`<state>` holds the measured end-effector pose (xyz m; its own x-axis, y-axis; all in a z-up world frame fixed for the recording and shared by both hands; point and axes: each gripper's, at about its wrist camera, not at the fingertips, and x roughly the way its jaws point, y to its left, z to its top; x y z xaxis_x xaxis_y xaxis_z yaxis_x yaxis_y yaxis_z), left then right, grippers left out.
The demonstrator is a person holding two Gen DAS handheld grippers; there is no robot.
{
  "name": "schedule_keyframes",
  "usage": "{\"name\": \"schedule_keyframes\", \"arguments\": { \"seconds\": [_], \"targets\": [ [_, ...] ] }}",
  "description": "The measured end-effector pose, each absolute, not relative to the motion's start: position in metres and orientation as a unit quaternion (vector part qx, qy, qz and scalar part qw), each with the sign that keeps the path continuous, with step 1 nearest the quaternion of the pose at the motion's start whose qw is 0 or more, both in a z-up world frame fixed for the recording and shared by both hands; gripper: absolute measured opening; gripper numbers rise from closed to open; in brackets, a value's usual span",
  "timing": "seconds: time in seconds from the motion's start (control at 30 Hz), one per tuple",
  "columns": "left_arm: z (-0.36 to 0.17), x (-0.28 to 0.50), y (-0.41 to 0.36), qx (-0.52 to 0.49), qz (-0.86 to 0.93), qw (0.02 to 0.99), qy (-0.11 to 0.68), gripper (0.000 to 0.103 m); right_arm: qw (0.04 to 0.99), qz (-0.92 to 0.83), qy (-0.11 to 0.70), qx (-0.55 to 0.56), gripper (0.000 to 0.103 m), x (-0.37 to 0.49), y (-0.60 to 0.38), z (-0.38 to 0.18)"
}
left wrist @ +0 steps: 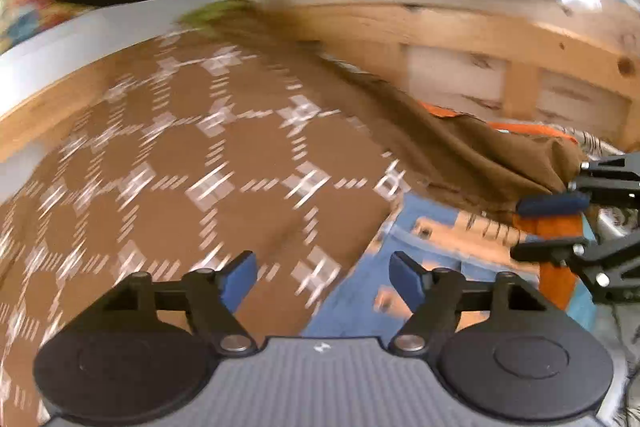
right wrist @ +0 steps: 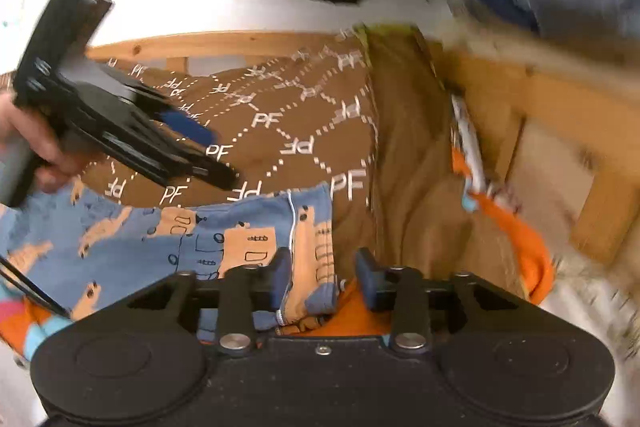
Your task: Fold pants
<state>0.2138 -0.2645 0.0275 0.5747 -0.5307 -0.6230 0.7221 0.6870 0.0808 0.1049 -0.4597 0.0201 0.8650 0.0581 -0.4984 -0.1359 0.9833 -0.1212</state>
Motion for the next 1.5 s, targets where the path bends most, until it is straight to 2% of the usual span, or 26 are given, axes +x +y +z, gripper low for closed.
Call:
{"name": "schedule_keyframes", "arguments": {
  "seconds": [0.03,0.13,0.23,0.33,0.43,0.57,0.7,0.8,0.87,0.93,0.97,1.07,1.1,1.17,1.2,1.23,1.3,1.43,1.5],
  "targets": [
    [0.025,0.204,-0.249,0.154,-0.350,0.876,0.293,0.083,0.963,0.051,0.246,-0.093,0.049,0.102,-0.454,0.020],
    [0.006,0.174,-0.214,0.166,-0.309,0.881,0.319,0.085,0.958,0.074,0.252,-0.113,0.053,0.104,-0.439,0.016],
    [-0.018,0.158,-0.189,0.193,-0.249,0.876,0.365,0.085,0.935,0.081,0.301,-0.167,0.064,0.109,-0.417,0.001],
    [-0.032,0.149,-0.153,0.189,-0.194,0.880,0.390,0.095,0.912,0.060,0.327,-0.239,0.064,0.106,-0.402,-0.013],
    [-0.026,0.149,-0.112,0.143,-0.165,0.883,0.416,0.096,0.916,0.051,0.328,-0.228,0.065,0.103,-0.403,-0.007],
    [0.004,0.150,-0.067,0.129,-0.156,0.892,0.405,0.081,0.936,0.052,0.280,-0.206,0.074,0.094,-0.404,0.006],
    [0.026,0.167,-0.049,0.131,-0.129,0.916,0.356,0.072,0.948,0.070,0.248,-0.186,0.074,0.107,-0.387,0.013],
    [0.033,0.192,-0.039,0.145,-0.105,0.920,0.348,0.072,0.945,0.110,0.263,-0.163,0.073,0.137,-0.365,0.013],
    [0.030,0.209,-0.032,0.157,-0.110,0.907,0.376,0.072,0.941,0.148,0.270,-0.140,0.073,0.155,-0.349,0.014],
    [0.023,0.231,-0.019,0.139,-0.136,0.876,0.442,0.066,0.929,0.207,0.281,-0.123,0.073,0.177,-0.326,0.015],
    [0.019,0.240,-0.013,0.125,-0.148,0.863,0.466,0.056,0.920,0.235,0.289,-0.123,0.070,0.187,-0.313,0.014],
    [0.014,0.254,-0.001,0.096,-0.177,0.842,0.500,0.047,0.886,0.322,0.305,-0.136,0.062,0.215,-0.271,0.005],
    [0.015,0.257,-0.001,0.094,-0.187,0.837,0.505,0.032,0.878,0.339,0.305,-0.146,0.061,0.223,-0.259,0.002],
    [0.017,0.265,-0.001,0.096,-0.208,0.832,0.506,0.012,0.863,0.365,0.306,-0.168,0.058,0.238,-0.238,-0.005],
    [0.020,0.266,-0.003,0.101,-0.212,0.831,0.504,0.008,0.856,0.376,0.310,-0.172,0.053,0.246,-0.229,-0.009],
    [0.025,0.266,-0.005,0.110,-0.220,0.835,0.493,0.008,0.851,0.384,0.316,-0.170,0.046,0.252,-0.224,-0.012],
    [0.034,0.259,-0.011,0.152,-0.240,0.844,0.456,0.007,0.843,0.387,0.336,-0.164,0.000,0.268,-0.216,-0.021],
    [0.027,0.254,-0.022,0.211,-0.232,0.847,0.429,0.008,0.853,0.359,0.334,-0.178,0.000,0.271,-0.212,-0.031],
    [0.013,0.251,-0.026,0.242,-0.223,0.847,0.417,0.019,0.865,0.335,0.328,-0.177,0.000,0.271,-0.213,-0.034]
  ]
}}
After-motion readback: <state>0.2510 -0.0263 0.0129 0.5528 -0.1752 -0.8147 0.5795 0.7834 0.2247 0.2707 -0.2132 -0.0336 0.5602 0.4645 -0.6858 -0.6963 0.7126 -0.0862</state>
